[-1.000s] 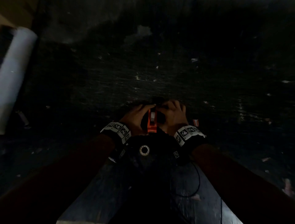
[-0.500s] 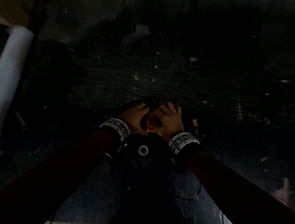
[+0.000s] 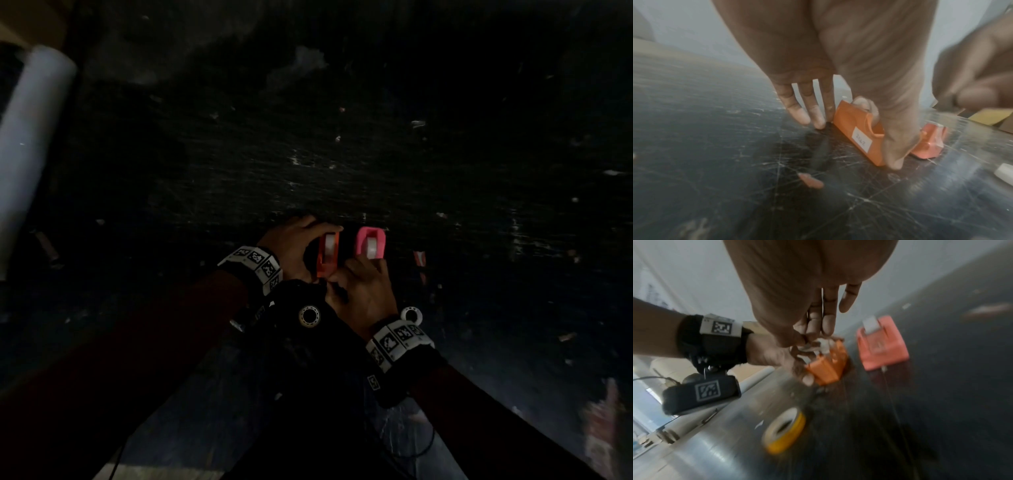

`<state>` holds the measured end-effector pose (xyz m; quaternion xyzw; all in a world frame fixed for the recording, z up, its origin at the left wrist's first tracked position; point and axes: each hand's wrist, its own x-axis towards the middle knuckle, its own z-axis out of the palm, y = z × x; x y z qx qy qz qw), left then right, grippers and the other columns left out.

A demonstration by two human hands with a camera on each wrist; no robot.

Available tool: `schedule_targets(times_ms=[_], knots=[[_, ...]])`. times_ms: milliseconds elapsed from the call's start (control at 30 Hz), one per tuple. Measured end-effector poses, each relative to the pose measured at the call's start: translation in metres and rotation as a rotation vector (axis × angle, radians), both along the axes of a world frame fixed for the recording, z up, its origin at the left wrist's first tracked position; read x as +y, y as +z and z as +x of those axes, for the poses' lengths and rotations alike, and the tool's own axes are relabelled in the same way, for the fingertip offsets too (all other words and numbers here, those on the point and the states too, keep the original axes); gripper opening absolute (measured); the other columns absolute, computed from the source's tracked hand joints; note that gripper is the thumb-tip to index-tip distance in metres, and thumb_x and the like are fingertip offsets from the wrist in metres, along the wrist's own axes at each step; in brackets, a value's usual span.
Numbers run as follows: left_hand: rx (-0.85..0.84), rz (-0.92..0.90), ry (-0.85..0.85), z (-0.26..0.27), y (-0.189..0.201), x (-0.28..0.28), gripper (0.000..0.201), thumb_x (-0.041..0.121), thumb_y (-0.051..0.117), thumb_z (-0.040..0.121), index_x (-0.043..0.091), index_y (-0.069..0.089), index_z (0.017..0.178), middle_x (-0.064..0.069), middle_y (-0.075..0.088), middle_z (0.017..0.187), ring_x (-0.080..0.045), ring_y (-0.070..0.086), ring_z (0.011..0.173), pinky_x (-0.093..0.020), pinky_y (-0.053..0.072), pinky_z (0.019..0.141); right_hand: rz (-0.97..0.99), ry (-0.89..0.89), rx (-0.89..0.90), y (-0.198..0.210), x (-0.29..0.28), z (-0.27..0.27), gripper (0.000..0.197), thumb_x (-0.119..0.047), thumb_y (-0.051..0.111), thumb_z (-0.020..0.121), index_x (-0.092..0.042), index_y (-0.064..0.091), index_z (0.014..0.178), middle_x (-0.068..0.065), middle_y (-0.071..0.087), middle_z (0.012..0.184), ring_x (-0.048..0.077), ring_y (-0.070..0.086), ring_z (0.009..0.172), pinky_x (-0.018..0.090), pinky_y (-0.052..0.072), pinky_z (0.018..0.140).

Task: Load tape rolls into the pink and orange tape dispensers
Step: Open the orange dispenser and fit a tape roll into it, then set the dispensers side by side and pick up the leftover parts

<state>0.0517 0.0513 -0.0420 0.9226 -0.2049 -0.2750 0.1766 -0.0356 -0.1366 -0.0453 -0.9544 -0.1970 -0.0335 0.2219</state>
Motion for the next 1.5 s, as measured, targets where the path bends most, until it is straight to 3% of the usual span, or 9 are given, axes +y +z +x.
schedule_targets(times_ms=[333,467,600,866,966,1100,1233,1333,1500], knots=[[-0.017,-0.017,0.005,-0.002,-0.005,0.001,0.110,0.042,0.086,0.056,0.045,0.029,0.149,0.001,0.045,0.138,-0.027,0.047,0.126,-0.045,0.047,0.101,-0.167,-0.011,0.102,-0.015,0.009,-0.015,0.012,-0.029,0.063,0.081,-0.026,0.072,0.088,-0.003,0.072,0.076,0.023,0.067,0.069,0.040,0.036,0.084],[-0.004,-0.001,-0.005,-0.002,-0.005,0.001,0.109,0.045,0.085,0.057,0.049,0.025,0.148,0.003,0.043,0.141,-0.026,0.045,0.127,-0.048,0.046,0.103,-0.047,-0.145,0.146,-0.013,0.007,-0.019,0.017,-0.036,0.067,0.082,-0.023,0.065,0.071,-0.003,0.068,0.065,0.022,0.065,0.062,0.039,0.035,0.086],[-0.014,-0.007,0.005,-0.004,-0.007,0.000,0.109,0.048,0.085,0.057,0.050,0.024,0.148,0.003,0.043,0.139,-0.027,0.046,0.127,-0.049,0.045,0.104,-0.078,-0.277,0.193,-0.012,0.006,-0.006,0.024,-0.048,0.063,0.080,-0.025,0.061,0.083,-0.003,0.070,0.071,0.022,0.066,0.066,0.038,0.035,0.084],[0.069,-0.043,0.120,-0.025,0.006,0.005,0.127,0.039,0.086,0.058,0.053,0.002,0.151,-0.003,0.029,0.153,-0.030,0.036,0.140,-0.051,0.042,0.109,-0.034,-0.254,0.203,-0.003,-0.007,-0.014,0.022,-0.042,0.068,0.076,-0.024,0.062,0.086,-0.003,0.070,0.082,0.024,0.068,0.076,0.041,0.039,0.083],[-0.030,-0.159,0.330,-0.061,0.009,0.014,0.099,0.038,0.078,0.060,0.043,0.029,0.146,0.002,0.037,0.143,-0.021,0.049,0.129,-0.045,0.049,0.104,-0.060,-0.307,0.159,-0.001,-0.037,-0.036,0.020,-0.040,0.065,0.075,-0.022,0.062,0.083,-0.001,0.066,0.085,0.028,0.064,0.080,0.041,0.039,0.077],[-0.202,-0.220,0.323,-0.120,-0.007,0.017,0.056,0.036,0.078,0.065,0.029,0.061,0.118,0.004,0.051,0.122,-0.015,0.059,0.103,-0.031,0.055,0.087,-0.109,-0.494,0.229,-0.006,-0.082,-0.067,0.037,-0.037,0.074,0.071,-0.020,0.063,0.103,0.010,0.061,0.108,0.035,0.057,0.101,0.046,0.043,0.082],[-0.099,-0.151,0.206,-0.147,-0.030,0.011,0.049,0.050,0.065,0.066,0.037,0.060,0.113,0.005,0.057,0.116,-0.017,0.057,0.107,-0.036,0.053,0.092,-0.098,-0.482,0.361,-0.012,-0.100,-0.083,0.054,-0.022,0.079,0.068,-0.015,0.064,0.119,0.018,0.058,0.118,0.043,0.056,0.105,0.052,0.049,0.084],[-0.090,-0.126,0.177,-0.148,-0.042,0.010,0.039,0.047,0.059,0.070,0.035,0.061,0.107,0.005,0.059,0.107,-0.020,0.058,0.098,-0.038,0.052,0.086,-0.016,-0.431,0.348,-0.013,-0.099,-0.078,0.048,-0.005,0.076,0.066,-0.009,0.069,0.113,0.022,0.061,0.112,0.048,0.062,0.097,0.050,0.055,0.080],[-0.081,-0.183,0.196,-0.140,-0.037,0.008,0.036,0.039,0.069,0.071,0.028,0.061,0.105,0.000,0.057,0.106,-0.023,0.059,0.096,-0.039,0.052,0.084,0.055,-0.369,0.325,0.005,-0.069,-0.059,0.029,-0.011,0.075,0.071,-0.013,0.068,0.099,0.014,0.060,0.107,0.040,0.064,0.086,0.038,0.052,0.069]])
